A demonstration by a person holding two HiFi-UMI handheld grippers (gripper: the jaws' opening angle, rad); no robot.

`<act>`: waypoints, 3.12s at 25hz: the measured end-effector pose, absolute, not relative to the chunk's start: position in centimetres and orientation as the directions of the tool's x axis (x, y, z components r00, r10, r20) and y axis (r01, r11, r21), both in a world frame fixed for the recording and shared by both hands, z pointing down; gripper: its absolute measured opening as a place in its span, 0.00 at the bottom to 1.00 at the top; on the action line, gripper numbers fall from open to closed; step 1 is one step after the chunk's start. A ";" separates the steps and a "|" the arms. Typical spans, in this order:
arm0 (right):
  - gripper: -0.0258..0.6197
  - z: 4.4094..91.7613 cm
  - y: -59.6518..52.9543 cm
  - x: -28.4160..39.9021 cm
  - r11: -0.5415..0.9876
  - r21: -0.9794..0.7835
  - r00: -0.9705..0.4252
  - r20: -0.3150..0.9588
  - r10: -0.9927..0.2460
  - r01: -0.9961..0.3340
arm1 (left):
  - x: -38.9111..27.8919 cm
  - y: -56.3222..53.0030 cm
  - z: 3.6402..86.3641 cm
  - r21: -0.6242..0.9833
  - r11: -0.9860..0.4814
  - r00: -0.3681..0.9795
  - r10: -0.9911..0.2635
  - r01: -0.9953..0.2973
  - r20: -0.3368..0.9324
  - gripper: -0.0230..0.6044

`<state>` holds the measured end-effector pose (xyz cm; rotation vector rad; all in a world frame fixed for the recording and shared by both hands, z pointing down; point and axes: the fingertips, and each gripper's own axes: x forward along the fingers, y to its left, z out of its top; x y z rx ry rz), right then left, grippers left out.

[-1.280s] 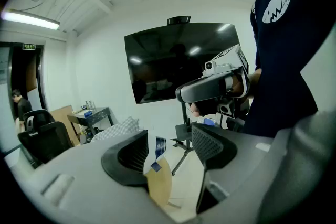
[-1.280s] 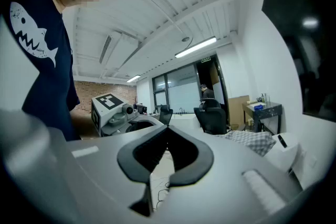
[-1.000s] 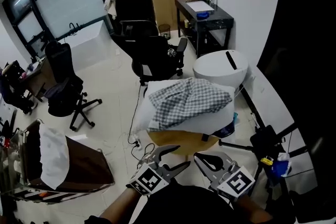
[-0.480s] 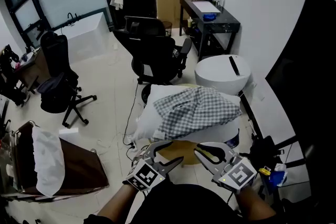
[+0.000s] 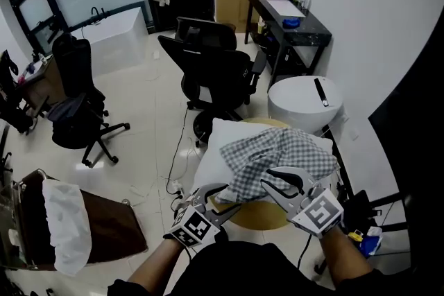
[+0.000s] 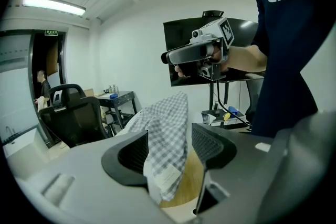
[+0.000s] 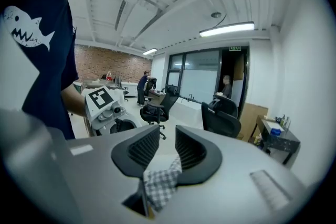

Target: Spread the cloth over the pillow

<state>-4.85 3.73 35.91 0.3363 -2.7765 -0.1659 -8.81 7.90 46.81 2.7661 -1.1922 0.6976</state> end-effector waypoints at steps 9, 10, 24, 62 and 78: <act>0.21 37.8 -2.8 -6.6 0.965 0.242 -0.877 0.436 -0.203 -0.103 | -15.3 1.3 48.5 -0.154 -0.610 0.474 -0.729 -0.777 0.495 0.40; 0.21 38.2 -3.7 -6.4 0.965 0.248 -0.869 0.455 -0.196 -0.088 | -15.8 0.4 48.9 -0.155 -0.598 0.451 -0.728 -0.786 0.516 0.40; 0.22 41.8 -12.0 -5.0 0.960 0.261 -0.805 0.588 -0.077 0.099 | -18.5 -8.6 54.1 -0.077 -0.522 0.354 -0.673 -0.849 0.650 0.36; 0.29 55.9 -21.9 -3.8 0.991 0.017 -0.476 0.878 0.049 0.134 | -23.1 -12.1 51.5 -0.311 -0.747 0.370 -0.589 -0.587 0.718 0.05; 0.23 62.5 -19.7 -3.5 0.969 -0.193 -0.345 0.908 0.237 0.156 | -22.9 -11.0 54.8 -0.235 -0.777 0.393 -0.525 -0.585 0.755 0.05</act>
